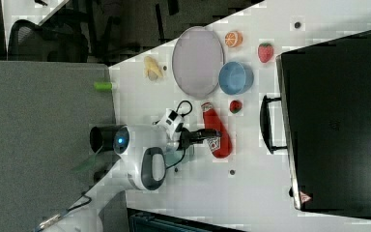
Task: Pick Ketchup from the table and place it in strainer.
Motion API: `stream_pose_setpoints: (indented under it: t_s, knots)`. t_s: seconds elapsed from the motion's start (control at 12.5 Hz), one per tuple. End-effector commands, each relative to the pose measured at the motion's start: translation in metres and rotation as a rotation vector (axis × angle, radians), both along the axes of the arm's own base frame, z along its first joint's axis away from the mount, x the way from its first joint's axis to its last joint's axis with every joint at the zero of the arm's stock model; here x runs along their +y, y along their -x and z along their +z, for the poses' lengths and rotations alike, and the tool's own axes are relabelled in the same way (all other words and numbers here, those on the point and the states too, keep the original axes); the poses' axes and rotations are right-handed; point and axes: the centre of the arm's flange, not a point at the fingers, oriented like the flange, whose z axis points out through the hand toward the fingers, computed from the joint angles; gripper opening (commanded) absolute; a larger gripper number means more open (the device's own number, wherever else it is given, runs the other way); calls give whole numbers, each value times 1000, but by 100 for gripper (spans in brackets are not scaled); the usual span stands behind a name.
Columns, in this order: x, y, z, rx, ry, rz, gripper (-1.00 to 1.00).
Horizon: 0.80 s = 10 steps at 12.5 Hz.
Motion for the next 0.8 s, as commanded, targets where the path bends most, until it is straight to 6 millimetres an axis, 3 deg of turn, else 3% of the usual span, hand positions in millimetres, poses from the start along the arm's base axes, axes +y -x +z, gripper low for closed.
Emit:
stream_pose_setpoints:
  t_s: [0.08, 0.32, 0.56, 0.8]
  knots:
    - [4, -2, -10, -45, -7, 38, 100]
    - [2, 2, -27, -46, -10, 30, 92]
    - [5, 0, -24, -55, -11, 34, 21]
    - [4, -5, -10, -75, -8, 33, 20]
